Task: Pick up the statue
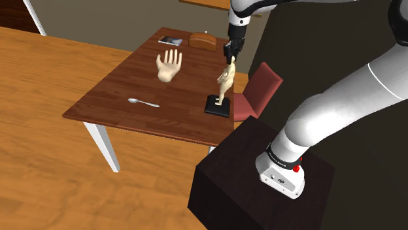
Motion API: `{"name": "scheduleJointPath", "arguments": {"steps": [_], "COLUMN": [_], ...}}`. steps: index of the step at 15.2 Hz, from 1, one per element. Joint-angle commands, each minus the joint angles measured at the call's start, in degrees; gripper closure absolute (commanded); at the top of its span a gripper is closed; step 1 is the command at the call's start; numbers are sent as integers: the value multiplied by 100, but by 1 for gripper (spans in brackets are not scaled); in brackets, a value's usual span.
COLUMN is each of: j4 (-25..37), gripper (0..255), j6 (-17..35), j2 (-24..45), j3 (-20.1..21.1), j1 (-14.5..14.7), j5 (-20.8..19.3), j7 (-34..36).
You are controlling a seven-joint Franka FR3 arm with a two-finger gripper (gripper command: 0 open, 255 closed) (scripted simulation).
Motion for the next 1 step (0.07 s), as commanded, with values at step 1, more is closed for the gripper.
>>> {"name": "scheduleJointPath", "arguments": {"steps": [1], "j4": [46], "gripper": [255], "j6": [-52], "j2": [-13], "j3": [5], "j1": [2], "j5": [3], "j7": [-2]}}
